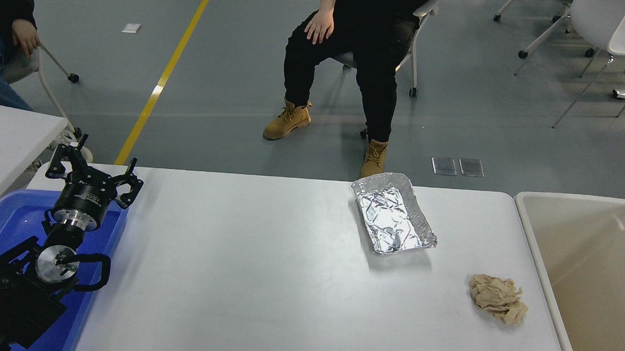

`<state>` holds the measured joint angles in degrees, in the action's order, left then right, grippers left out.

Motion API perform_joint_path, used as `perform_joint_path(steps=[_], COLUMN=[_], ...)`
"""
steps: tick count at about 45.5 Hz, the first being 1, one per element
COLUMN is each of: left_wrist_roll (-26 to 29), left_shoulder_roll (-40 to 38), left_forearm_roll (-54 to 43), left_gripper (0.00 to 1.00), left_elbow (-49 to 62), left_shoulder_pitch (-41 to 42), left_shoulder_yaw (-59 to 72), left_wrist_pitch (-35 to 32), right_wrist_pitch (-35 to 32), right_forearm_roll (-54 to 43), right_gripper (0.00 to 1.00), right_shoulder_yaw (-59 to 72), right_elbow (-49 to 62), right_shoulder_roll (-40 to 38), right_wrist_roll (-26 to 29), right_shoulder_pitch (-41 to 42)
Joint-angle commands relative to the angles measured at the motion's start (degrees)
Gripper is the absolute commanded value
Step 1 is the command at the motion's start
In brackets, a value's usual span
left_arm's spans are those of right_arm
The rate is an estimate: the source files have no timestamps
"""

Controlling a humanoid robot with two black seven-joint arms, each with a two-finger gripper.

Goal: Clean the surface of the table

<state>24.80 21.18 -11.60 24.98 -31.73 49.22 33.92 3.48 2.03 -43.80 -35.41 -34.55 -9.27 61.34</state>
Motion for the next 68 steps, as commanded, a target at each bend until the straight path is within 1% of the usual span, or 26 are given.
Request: perform_joint_path(steps=[1,6,13,20,28,35,43,52,58,68], left_wrist_roll=[0.0,0.0,0.0,0.0,0.0,0.0,0.0,0.0,0.0,0.1], left_shoulder_roll=[0.0,0.0,0.0,0.0,0.0,0.0,0.0,0.0,0.0,0.0], left_forearm_roll=[0.0,0.0,0.0,0.0,0.0,0.0,0.0,0.0,0.0,0.0], left_gripper=[1.0,1.0,1.0,1.0,1.0,1.0,1.0,1.0,1.0,1.0], left_elbow=[0.0,0.1,0.0,0.1,0.1,0.0,0.0,0.0,0.1,0.1], left_shoulder_pitch=[0.0,0.0,0.0,0.0,0.0,0.0,0.0,0.0,0.0,0.0], left_shoulder_yaw=[0.0,0.0,0.0,0.0,0.0,0.0,0.0,0.0,0.0,0.0], left_wrist_pitch=[0.0,0.0,0.0,0.0,0.0,0.0,0.0,0.0,0.0,0.0], right_wrist_pitch=[0.0,-0.1,-0.4,-0.5,-0.6,-0.7,-0.9,-2.2,-2.2,-2.4], right_forearm_roll=[0.0,0.0,-0.1,-0.9,-1.0,-1.4,-5.7,-5.8,-5.8,-5.8], right_gripper=[0.98,0.98,0.98,0.98,0.98,0.98,0.98,0.98,0.98,0.98], right_shoulder_yaw=[-3.5,-3.4,-3.1,-4.5,-3.1,-3.1,-3.8,-4.4,-4.4,-4.5], right_elbow=[1.1,2.4,2.4,2.1,2.2,2.0,2.2,2.4,2.4,2.4], right_shoulder_roll=[8.0,10.8,12.7,14.3,15.6,16.9,19.5,21.0,21.2,21.1], right_wrist_roll=[-2.2,-3.0,-5.6,-6.5,-10.2,-10.4,-11.5,-12.1,-14.0,-14.3], right_shoulder_pitch=[-1.8,-2.8,-6.1,-10.0,-12.2,-12.7,-15.3,-17.0,-18.9,-19.9])
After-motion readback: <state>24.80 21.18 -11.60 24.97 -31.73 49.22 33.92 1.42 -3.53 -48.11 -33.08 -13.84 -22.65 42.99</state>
